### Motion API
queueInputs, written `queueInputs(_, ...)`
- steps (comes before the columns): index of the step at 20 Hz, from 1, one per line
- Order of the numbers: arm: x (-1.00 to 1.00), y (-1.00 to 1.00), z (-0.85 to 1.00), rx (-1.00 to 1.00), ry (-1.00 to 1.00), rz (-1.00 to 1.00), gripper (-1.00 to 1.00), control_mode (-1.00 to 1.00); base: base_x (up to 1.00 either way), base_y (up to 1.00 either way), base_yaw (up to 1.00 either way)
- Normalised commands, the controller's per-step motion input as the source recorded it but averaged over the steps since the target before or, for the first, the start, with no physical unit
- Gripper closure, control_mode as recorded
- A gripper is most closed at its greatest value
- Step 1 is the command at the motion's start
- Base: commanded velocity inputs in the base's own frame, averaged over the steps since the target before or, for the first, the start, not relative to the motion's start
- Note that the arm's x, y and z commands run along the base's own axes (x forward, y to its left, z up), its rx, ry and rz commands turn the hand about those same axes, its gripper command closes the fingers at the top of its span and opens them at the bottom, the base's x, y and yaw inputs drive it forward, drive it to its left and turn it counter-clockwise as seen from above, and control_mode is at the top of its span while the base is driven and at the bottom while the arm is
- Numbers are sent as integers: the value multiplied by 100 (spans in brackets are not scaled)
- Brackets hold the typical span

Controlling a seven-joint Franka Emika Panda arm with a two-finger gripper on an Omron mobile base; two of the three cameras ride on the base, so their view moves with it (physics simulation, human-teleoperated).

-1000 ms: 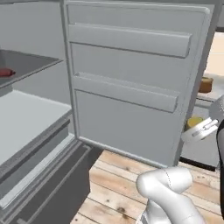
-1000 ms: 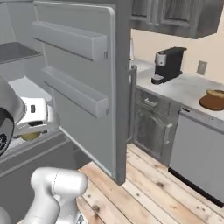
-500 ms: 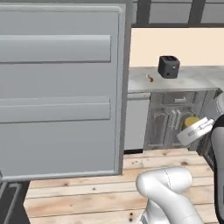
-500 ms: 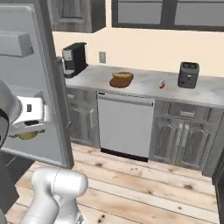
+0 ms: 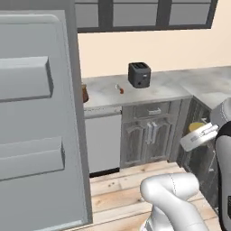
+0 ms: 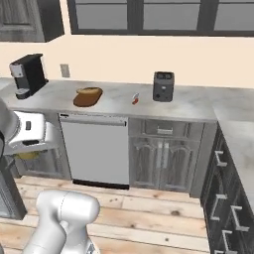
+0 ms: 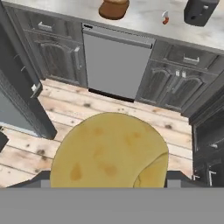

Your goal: Retrieve the sausage and cheese from the fridge and place them on the cutting board on the counter.

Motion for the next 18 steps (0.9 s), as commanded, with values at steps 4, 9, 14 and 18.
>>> queueInputs(4, 0, 0, 0, 0, 0, 0, 100, 100, 100, 13, 0)
queueInputs(9, 0, 0, 0, 0, 0, 0, 100, 100, 100, 0, 0)
queueInputs(14, 0, 0, 0, 0, 0, 0, 100, 100, 99, 27, 0)
queueInputs(18, 0, 0, 0, 0, 0, 0, 100, 100, 77, 31, 0)
